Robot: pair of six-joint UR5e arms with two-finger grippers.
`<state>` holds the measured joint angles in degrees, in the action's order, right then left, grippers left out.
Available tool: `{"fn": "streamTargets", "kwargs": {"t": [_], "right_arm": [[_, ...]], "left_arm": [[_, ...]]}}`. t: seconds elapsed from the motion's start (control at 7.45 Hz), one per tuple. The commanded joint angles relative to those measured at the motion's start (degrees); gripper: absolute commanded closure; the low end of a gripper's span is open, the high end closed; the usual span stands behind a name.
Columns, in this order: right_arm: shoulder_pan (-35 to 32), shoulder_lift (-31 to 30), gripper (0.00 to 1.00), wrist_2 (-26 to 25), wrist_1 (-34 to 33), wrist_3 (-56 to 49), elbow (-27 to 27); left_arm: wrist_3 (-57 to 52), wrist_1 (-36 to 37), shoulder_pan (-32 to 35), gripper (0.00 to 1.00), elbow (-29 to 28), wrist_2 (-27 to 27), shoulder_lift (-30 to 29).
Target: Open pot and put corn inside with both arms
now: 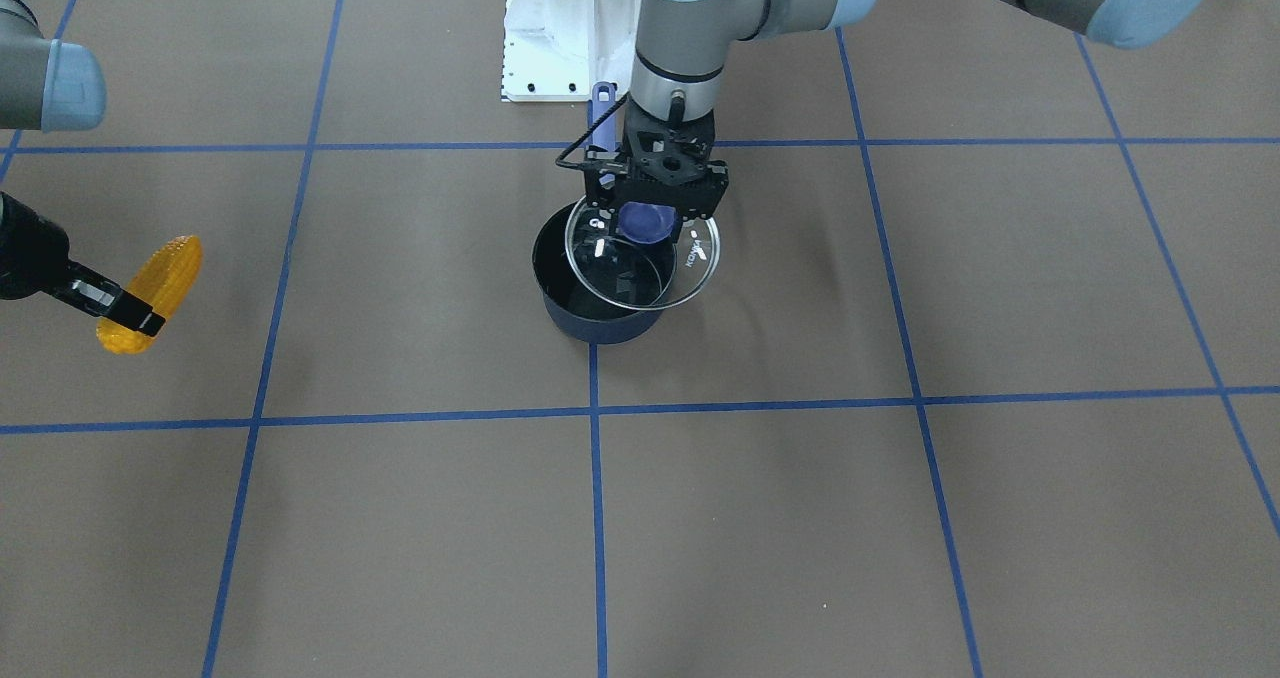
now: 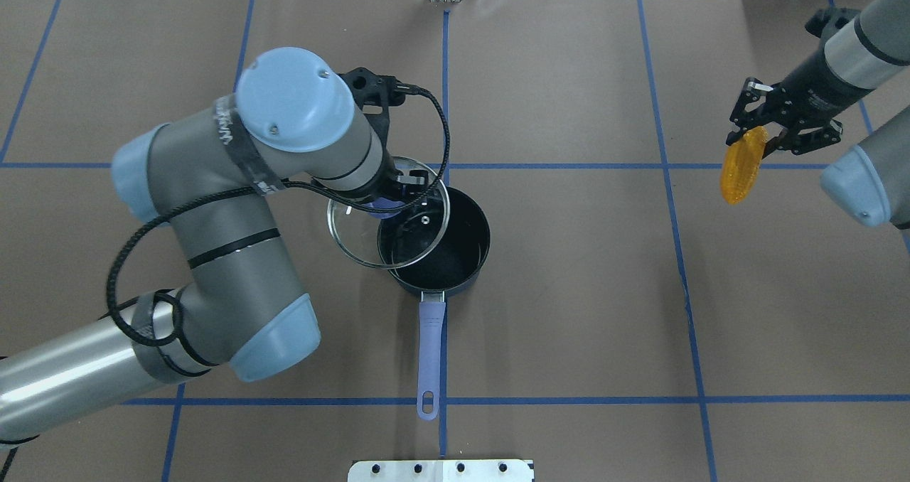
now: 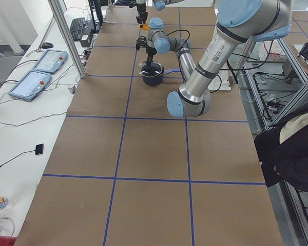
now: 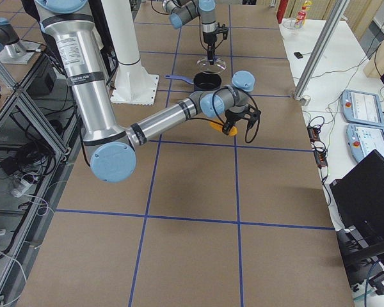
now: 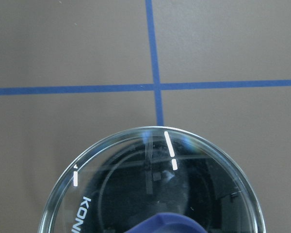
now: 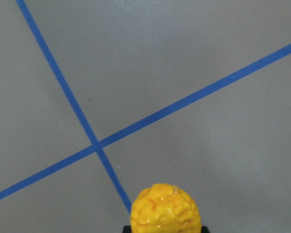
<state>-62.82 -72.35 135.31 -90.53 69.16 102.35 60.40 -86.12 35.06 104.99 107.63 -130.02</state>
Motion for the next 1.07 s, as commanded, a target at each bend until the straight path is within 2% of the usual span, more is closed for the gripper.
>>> {"fn": "streamTargets", "kwargs": {"t": [0.0,0.13,0.4,0.54,0.81,0.94], "right_arm": [[3.4,7.5,0.81,-0.9,-3.9,9.4,1.0],[6.1,10.4,0.80,-2.6,-3.9,13.4,0.8],[10.9,15.4,0.79,-6.5,-4.1,20.7,0.7],[13.2,17.5,0.79,-8.4,-4.2,23.4,0.7],[21.0,22.1,0.78,-16.4,-4.3,28.2,-0.5],[22.5,24.5,0.78,-16.7,-4.3,30.1,-2.0]], "left_arm": [[-8.9,-0.5,6.0,0.64,4.7,5.1,7.5],[-11.9,-2.5,7.9,0.64,6.0,5.5,11.7],[-18.7,-12.4,13.8,0.64,5.6,11.8,22.0],[-22.7,-15.1,16.3,0.64,5.3,14.1,26.6],[-29.5,-18.2,19.6,0.64,4.9,14.4,33.6],[-32.7,-21.3,21.2,0.64,3.4,14.5,36.7]]}}
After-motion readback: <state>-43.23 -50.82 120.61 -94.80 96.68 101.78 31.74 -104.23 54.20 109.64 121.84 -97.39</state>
